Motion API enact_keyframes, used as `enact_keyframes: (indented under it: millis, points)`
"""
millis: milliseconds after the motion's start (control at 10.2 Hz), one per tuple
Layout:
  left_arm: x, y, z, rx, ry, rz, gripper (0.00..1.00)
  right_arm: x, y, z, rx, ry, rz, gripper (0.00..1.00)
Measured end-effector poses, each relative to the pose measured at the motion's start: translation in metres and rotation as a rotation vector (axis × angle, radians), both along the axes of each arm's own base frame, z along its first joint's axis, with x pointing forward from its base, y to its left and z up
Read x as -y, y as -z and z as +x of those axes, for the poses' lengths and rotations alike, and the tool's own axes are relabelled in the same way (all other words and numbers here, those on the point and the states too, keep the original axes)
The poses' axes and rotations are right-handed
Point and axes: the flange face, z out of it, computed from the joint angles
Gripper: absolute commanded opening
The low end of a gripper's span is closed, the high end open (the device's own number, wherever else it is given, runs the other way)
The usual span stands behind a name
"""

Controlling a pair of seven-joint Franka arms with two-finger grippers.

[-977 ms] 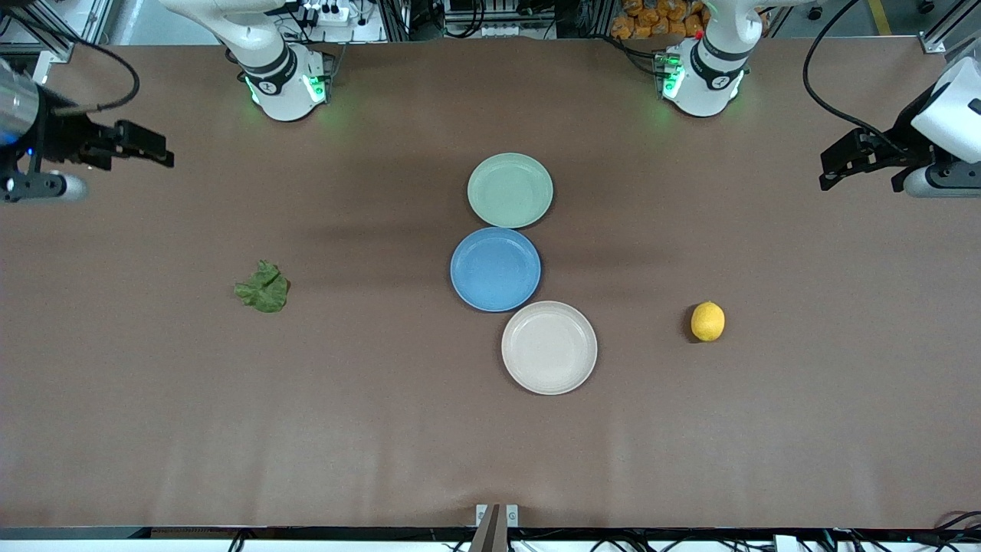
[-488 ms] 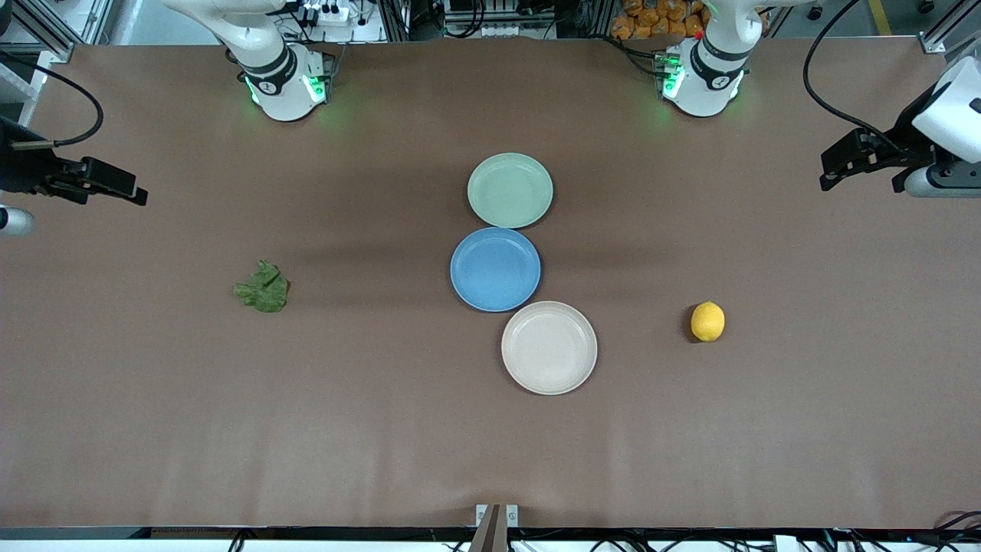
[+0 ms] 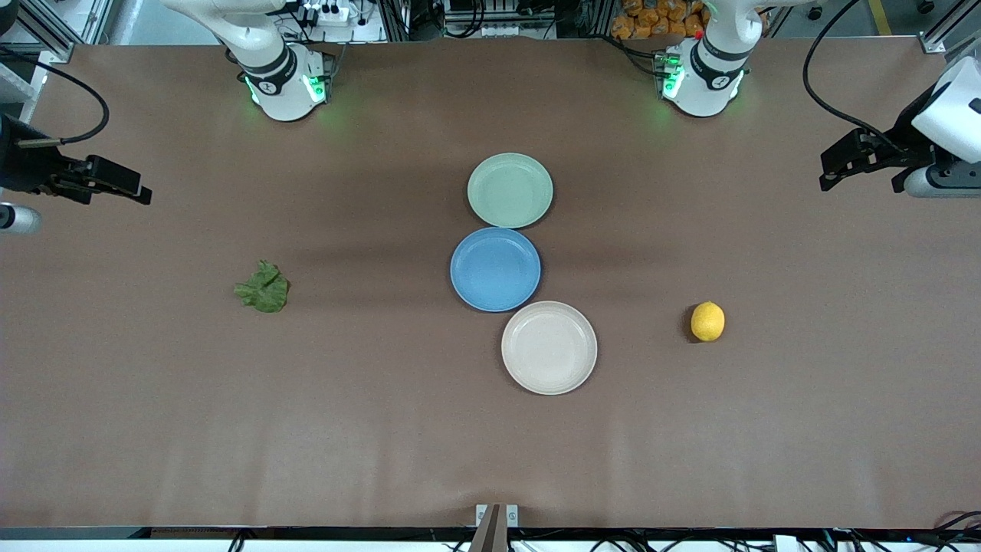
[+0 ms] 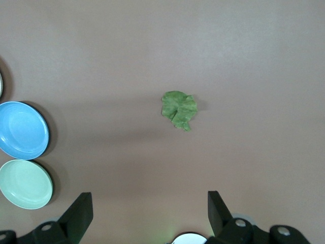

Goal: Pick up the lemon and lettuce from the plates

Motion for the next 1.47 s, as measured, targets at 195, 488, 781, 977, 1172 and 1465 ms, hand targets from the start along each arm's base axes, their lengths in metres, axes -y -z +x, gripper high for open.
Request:
enact_keyframes:
  millis: [195, 488, 781, 977, 1172, 1465]
  points:
    - [0.0001, 0.0, 0.0, 0.0, 0.0, 0.0, 1.0, -0.0077, 0.0, -0.0001, 0.0, -0.017, -0.017, 1.0]
    - [0.0, 0.0, 0.0, 0.0, 0.0, 0.0, 1.0, -0.0038, -0.0002, 0.0002, 0.003, -0.01, -0.022, 1.0]
    - [0.0, 0.0004, 0.0002, -0.001, 0.0, 0.0, 1.0, -0.0028, -0.0011, 0.0017, 0.015, -0.008, -0.022, 1.0]
    - [0.0, 0.0006, 0.0004, -0.001, 0.0, 0.0, 1.0, -0.0028, -0.0011, 0.0017, 0.015, -0.008, -0.022, 1.0]
    - [-0.0002, 0.0009, 0.0006, -0.002, 0.0, 0.0, 1.0, -0.0028, -0.0011, 0.0017, 0.015, -0.008, -0.022, 1.0]
    - [-0.0002, 0.001, 0.0006, -0.002, 0.0, 0.0, 1.0, -0.0028, -0.0009, 0.0017, 0.015, -0.008, -0.022, 1.0]
